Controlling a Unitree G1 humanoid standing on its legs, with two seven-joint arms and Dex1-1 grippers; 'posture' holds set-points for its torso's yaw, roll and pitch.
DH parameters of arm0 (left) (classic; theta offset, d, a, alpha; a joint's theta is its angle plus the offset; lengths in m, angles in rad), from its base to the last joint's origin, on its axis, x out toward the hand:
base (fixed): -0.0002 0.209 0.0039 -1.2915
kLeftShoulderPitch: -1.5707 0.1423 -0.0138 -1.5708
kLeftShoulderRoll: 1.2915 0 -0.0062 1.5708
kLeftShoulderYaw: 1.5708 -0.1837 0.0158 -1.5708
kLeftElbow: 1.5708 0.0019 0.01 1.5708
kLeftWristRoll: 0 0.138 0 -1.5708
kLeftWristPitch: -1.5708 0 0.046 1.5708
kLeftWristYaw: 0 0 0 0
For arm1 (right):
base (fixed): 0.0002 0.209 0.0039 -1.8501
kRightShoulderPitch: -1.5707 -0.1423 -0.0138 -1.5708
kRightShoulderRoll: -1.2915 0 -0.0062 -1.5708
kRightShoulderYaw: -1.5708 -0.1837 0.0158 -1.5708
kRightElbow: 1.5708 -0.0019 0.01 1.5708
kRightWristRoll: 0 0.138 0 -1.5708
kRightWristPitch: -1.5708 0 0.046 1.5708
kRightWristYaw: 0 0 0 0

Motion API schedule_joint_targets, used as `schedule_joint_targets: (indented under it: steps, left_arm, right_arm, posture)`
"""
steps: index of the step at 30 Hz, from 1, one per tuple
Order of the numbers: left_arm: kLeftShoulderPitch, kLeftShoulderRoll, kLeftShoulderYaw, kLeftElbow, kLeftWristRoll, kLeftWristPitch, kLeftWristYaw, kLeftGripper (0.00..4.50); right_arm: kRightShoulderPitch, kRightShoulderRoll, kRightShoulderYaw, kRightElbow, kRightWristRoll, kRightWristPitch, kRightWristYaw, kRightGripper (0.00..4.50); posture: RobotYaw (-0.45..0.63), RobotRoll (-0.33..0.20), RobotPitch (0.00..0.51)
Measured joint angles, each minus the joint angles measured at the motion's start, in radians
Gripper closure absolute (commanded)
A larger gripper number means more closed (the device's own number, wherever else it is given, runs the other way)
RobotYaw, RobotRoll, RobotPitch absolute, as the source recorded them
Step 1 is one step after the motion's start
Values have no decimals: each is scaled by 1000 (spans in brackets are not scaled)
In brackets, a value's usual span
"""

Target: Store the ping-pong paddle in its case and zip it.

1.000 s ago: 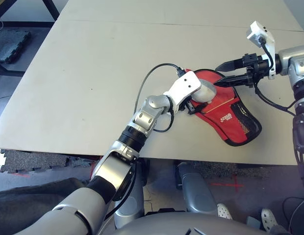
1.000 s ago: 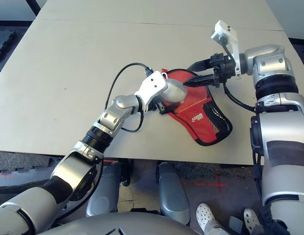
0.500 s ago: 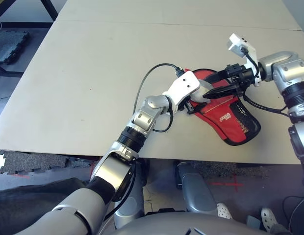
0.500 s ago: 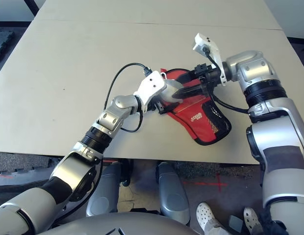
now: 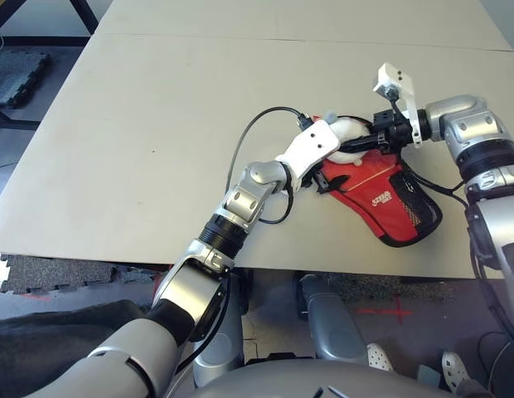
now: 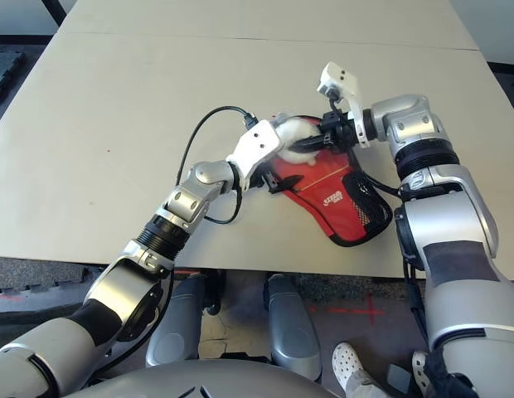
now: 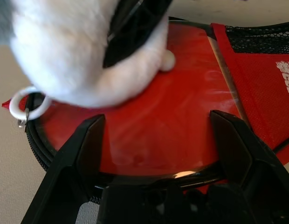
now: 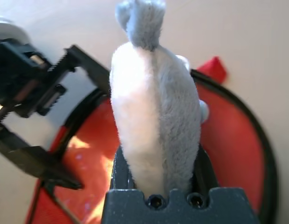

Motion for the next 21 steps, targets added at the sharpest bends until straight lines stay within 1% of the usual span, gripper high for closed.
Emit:
schedule_joint_targets:
  steps: [5,10,15,18,21]
  left_arm:
    - [0,-1,-1,0,0,0,0,0]
    - [0,-3,-3,-1,0,0,-1,0]
    - [4,-3,-5,-6,0,0,-1,0]
    - [6,-3,-6,-10,0,0,-1,0]
    - [7,-4,-11,-12,0,1,-1,0]
  right_arm:
    - [-22,-1,-61,61,-33,-61,-147,4120]
    - [-41,4,-98,107,-62,-115,-290,4120]
    - [-44,0,-102,143,-115,-153,-429,4121]
    - [-44,-22,-104,154,-137,-154,-472,4121]
    - [-44,-61,-105,164,-149,-138,-473,4122]
  posture:
    - [-39,0,275]
    - [-34,0,279]
    - [-34,0,282]
    - [-35,0,284]
    - [-37,0,284]
